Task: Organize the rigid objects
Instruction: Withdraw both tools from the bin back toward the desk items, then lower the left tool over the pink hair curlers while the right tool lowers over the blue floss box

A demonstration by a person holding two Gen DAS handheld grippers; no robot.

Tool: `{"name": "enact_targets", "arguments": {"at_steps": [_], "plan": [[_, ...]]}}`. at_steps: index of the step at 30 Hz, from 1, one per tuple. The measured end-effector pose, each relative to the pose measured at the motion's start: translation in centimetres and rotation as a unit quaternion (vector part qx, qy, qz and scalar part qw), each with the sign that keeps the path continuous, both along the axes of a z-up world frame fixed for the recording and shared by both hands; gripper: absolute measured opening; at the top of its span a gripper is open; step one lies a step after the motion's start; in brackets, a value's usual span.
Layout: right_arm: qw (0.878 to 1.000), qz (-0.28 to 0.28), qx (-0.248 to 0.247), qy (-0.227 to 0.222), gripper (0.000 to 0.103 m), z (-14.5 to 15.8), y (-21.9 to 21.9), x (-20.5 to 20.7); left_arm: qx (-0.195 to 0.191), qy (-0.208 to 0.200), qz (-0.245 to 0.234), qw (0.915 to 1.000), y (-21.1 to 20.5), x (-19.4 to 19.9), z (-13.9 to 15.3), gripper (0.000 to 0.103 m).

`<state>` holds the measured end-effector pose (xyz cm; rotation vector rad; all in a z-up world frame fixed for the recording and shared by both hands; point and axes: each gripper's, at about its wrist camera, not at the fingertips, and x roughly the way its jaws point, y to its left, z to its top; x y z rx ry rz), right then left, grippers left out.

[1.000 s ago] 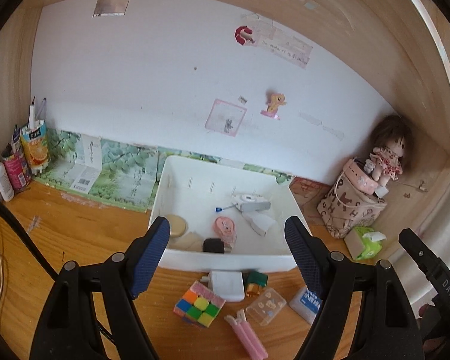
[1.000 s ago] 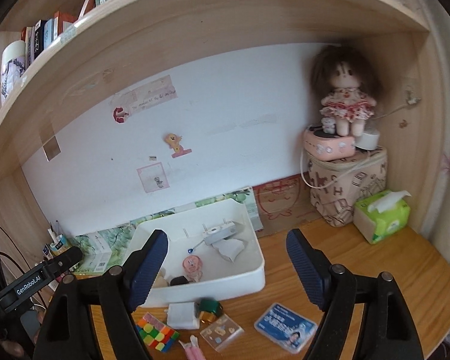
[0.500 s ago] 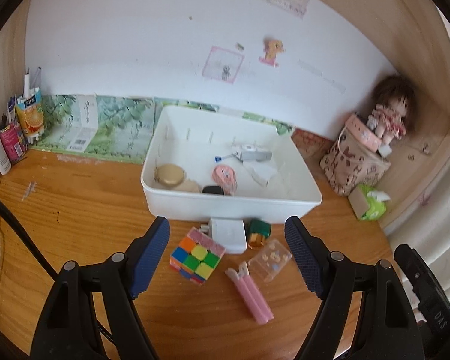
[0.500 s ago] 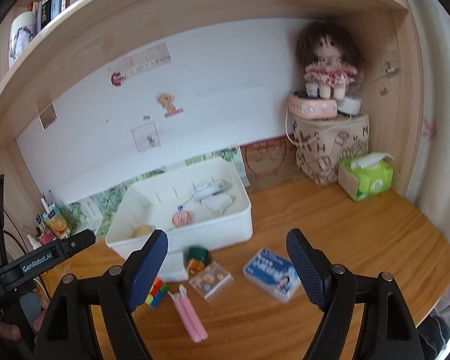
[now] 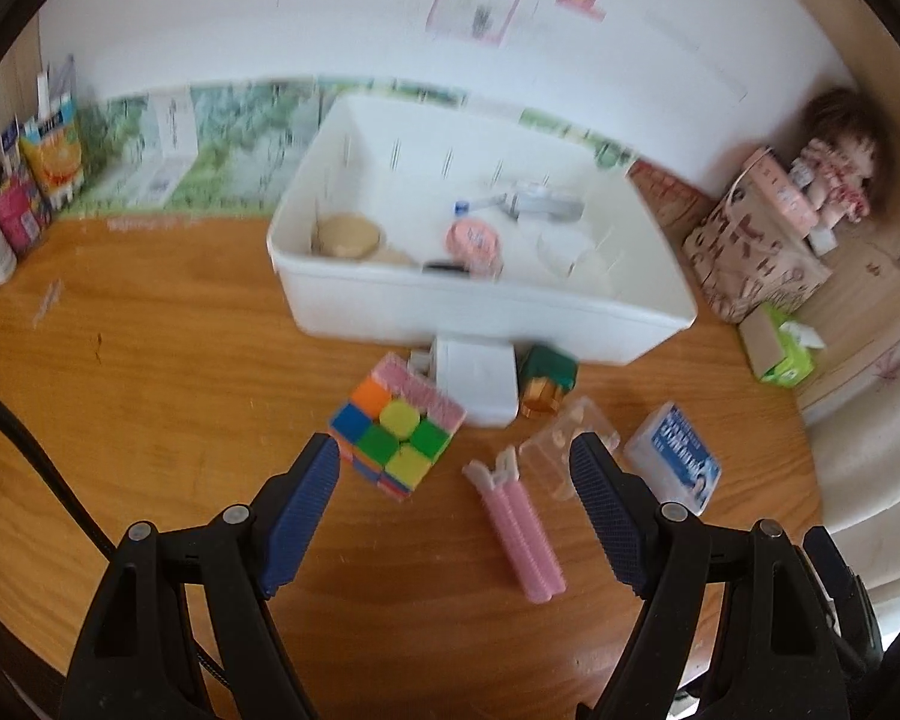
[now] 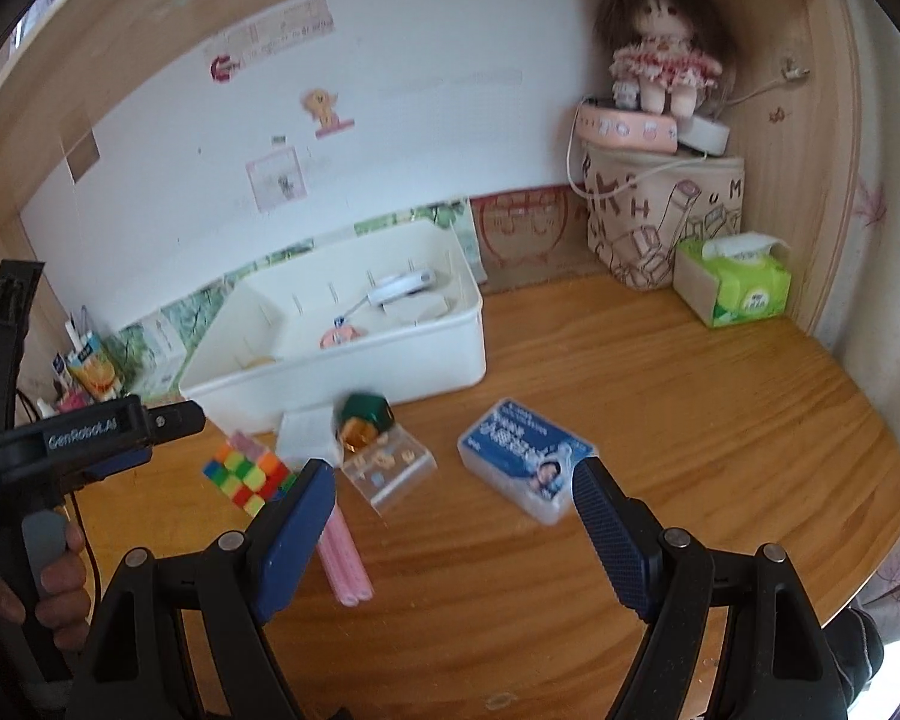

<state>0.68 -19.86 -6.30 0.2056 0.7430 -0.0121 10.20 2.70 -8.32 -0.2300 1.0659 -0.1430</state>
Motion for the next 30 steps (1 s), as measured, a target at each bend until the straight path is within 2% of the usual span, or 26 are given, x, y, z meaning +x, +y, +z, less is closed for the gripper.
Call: {"name": "enact_targets", "arguments": {"at_steps": [5,12,20,30], "plan": [[0.999,0.034,0.0,0.033,0.082,-1.8,-0.6,0.9,0.007,0.064,0.002,0.9979,-1.2,0.4,-2.3,0.082],[0.992,0.096,-0.002,0.079,0.082,-4.0,-1.6,3.0,0.007,0.121,0.035,0.992,-2.7,0.6,-4.5,0.082],[0.979,0.172,-0.009,0.106,0.082,-5.2,-3.4,5.4,0.002,0.17,0.098,0.9805,-4.2,0.6,-6.5,0.082],[0.956,0.265,-0.02,0.125,0.082,-5.9,-5.2,8.0,-0.013,0.199,0.181,0.963,-5.1,-0.8,-8.0,0.082]]}}
